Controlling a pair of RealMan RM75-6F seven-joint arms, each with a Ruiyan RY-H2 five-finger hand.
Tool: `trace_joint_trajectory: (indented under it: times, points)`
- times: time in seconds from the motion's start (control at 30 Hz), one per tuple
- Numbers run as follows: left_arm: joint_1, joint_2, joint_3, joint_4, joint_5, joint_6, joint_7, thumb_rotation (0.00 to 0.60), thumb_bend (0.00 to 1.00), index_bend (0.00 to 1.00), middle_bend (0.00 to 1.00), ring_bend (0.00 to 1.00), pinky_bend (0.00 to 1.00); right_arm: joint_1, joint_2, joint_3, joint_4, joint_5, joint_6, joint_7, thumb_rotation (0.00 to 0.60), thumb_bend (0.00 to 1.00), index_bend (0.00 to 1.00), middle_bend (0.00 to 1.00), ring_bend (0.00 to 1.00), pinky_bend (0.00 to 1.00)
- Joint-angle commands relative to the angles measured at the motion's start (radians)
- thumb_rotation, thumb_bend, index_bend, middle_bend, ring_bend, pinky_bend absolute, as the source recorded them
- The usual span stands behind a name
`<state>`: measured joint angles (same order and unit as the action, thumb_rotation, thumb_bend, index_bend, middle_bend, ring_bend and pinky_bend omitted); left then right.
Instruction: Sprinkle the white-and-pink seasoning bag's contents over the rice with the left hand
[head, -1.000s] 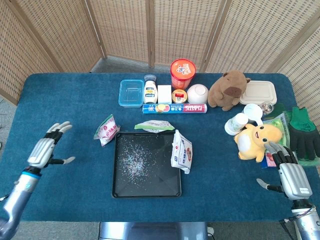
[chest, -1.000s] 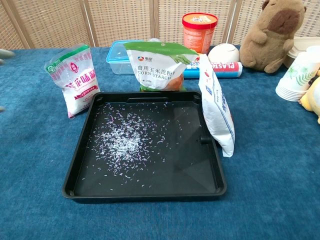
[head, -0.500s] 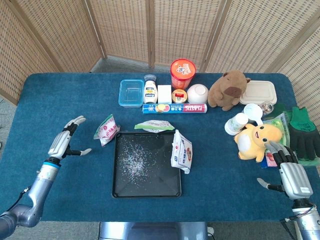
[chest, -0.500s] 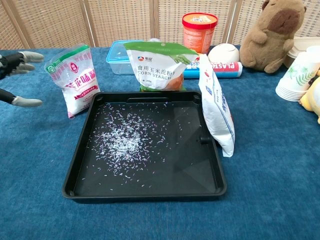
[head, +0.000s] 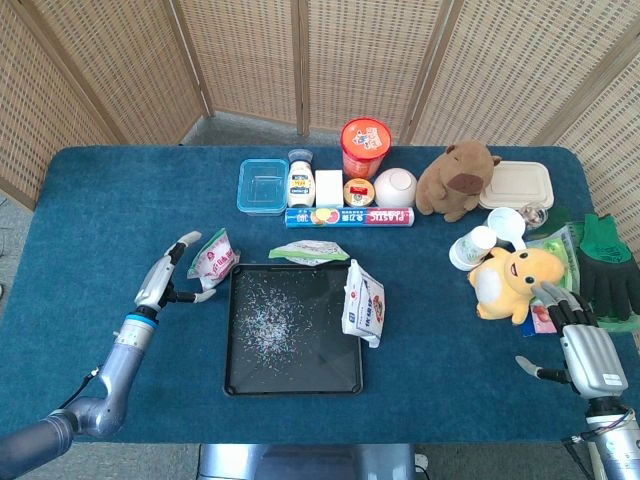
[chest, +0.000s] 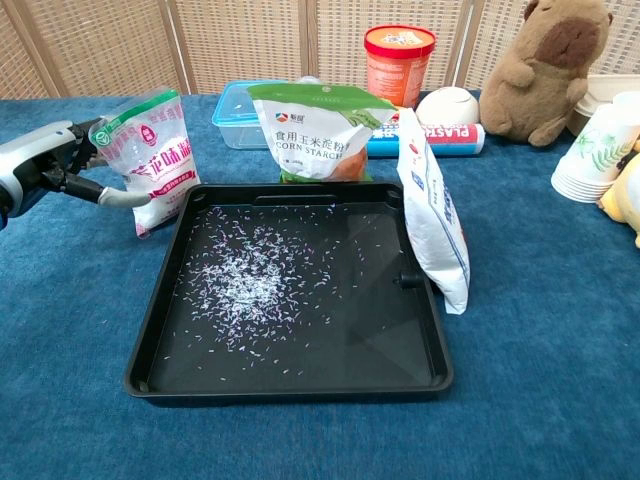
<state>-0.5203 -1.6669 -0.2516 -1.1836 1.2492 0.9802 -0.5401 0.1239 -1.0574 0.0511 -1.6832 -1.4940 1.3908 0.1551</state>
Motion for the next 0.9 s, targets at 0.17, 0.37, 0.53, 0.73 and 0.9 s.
trace_joint_trajectory:
  times: [0.17, 0.37, 0.53, 0.73, 0.9]
  points:
    - [-0.016, -0.065, -0.044, -0.010, -0.080, 0.026, 0.089, 0.600, 0.08, 0.04, 0.00, 0.01, 0.00, 0.001, 0.005, -0.002, -0.003, 0.002, -0.006, 0.004, 0.566, 0.00, 0.00, 0.01, 0.04, 0.04]
    - [-0.026, -0.153, -0.068, 0.030, -0.115, 0.081, 0.159, 0.600, 0.09, 0.04, 0.00, 0.01, 0.00, -0.001, 0.013, -0.005, -0.009, -0.007, -0.004, 0.021, 0.568, 0.00, 0.00, 0.01, 0.04, 0.04]
    - [-0.040, -0.184, -0.086, 0.046, -0.124, 0.087, 0.177, 0.600, 0.14, 0.05, 0.00, 0.01, 0.00, -0.002, 0.019, -0.005, -0.009, -0.009, 0.000, 0.033, 0.570, 0.00, 0.00, 0.01, 0.04, 0.04]
    - [-0.066, -0.220, -0.118, 0.071, -0.159, 0.089, 0.232, 0.600, 0.25, 0.08, 0.00, 0.05, 0.03, -0.002, 0.022, -0.006, -0.008, -0.013, 0.000, 0.044, 0.568, 0.00, 0.00, 0.01, 0.04, 0.04]
    - [-0.077, -0.249, -0.124, 0.096, -0.166, 0.101, 0.264, 0.600, 0.30, 0.19, 0.09, 0.14, 0.20, -0.001, 0.025, -0.007, -0.009, -0.015, -0.002, 0.049, 0.566, 0.00, 0.00, 0.01, 0.04, 0.04]
